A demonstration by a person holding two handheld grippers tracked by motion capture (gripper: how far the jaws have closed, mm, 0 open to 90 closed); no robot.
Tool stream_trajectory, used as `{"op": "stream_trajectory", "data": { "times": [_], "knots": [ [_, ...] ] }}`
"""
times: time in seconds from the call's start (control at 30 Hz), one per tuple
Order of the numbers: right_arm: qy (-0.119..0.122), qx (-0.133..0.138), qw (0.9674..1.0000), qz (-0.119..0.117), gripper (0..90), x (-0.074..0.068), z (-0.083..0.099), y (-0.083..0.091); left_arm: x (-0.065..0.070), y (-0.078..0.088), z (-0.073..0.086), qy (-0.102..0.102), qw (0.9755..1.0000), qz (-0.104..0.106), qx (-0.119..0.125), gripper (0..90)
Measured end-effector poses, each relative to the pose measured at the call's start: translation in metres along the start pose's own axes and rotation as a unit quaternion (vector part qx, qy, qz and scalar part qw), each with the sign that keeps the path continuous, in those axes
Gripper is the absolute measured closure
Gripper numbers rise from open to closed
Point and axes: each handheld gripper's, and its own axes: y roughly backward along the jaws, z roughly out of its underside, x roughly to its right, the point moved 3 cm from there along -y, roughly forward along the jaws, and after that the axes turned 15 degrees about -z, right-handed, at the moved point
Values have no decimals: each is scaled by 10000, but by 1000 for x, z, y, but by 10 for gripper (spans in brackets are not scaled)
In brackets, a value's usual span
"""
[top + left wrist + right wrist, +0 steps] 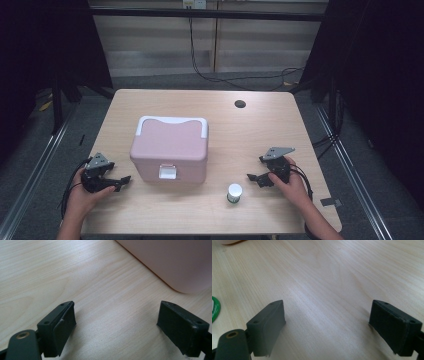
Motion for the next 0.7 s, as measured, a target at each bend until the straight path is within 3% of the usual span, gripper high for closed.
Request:
{"op": "stream_trajectory", "data": {
  "times": [0.17, 0.23, 0.27, 0.3, 0.37, 0.43, 0.57, 0.63, 0.67, 0.7],
  "knots": [
    [8, 2, 10000, -2, 122, 0, 0, 0, -2, 0, 0, 51, 10000, 3, 21, 154],
    [11, 6, 10000, 0, 122, 0, 0, 0, -5, 3, -1, 155, 9998, 32, -109, 194],
    [10, 6, 10000, 1, 122, 0, 0, 0, -7, 5, -4, 376, 9989, 85, -280, 214],
    [9, 5, 10000, 1, 122, 0, 0, 0, -9, 7, -5, 482, 9979, 124, -411, 306],
    [13, 4, 10000, 0, 122, 0, 0, 0, -15, 13, -10, 679, 9954, 58, -673, 338],
    [14, 5, 10000, 0, 122, 0, 0, 0, -20, 23, -19, 793, 9945, 140, -670, 413],
    [9, 5, 10000, 1, 122, 0, 0, 0, -22, 32, -28, 751, 9942, 207, -745, 471],
    [9, 6, 10000, 1, 122, 0, 0, 0, -19, 38, -39, 805, 9925, 372, -842, 557],
    [9, 6, 10000, 1, 122, 0, 0, 0, -19, 38, -39, 805, 9925, 372, -842, 611],
    [13, 6, 10000, -1, 122, 0, 0, 0, -19, 40, -46, 873, 9906, 336, -998, 650]
  ]
}}
